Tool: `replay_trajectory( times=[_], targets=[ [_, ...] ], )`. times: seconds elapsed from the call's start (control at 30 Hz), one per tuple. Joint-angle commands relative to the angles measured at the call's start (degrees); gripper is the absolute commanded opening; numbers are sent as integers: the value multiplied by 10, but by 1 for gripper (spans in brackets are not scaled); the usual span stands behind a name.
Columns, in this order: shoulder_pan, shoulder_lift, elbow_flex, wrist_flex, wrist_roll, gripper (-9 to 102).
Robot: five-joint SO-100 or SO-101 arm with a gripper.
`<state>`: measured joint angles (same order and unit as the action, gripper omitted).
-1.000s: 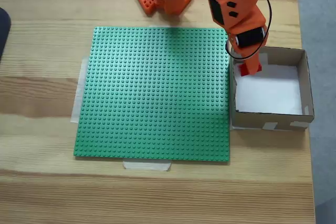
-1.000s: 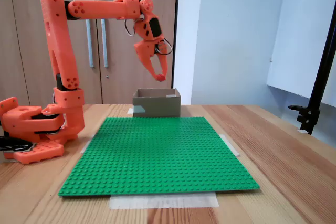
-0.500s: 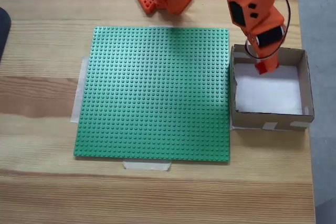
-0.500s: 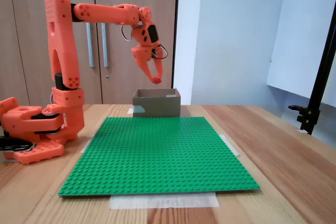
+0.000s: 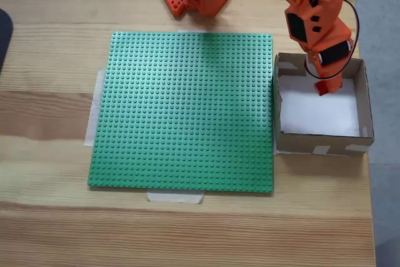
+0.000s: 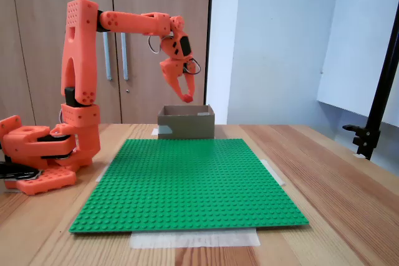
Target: Pick the red lego block and put it in the box.
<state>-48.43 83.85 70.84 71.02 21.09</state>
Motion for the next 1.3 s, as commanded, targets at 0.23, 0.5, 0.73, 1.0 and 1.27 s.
replay_trajectory(
  times=[0.23, 0.5, 0.73, 1.0, 1.27],
  targets=[
    [-2, -24, -62, 26, 5, 6],
    [-2, -29, -65, 30, 12, 7],
    [0, -29, -65, 30, 12, 8],
    [-1, -28, -65, 32, 14, 10],
    [-5, -22, -63, 35, 18, 12]
  ],
)
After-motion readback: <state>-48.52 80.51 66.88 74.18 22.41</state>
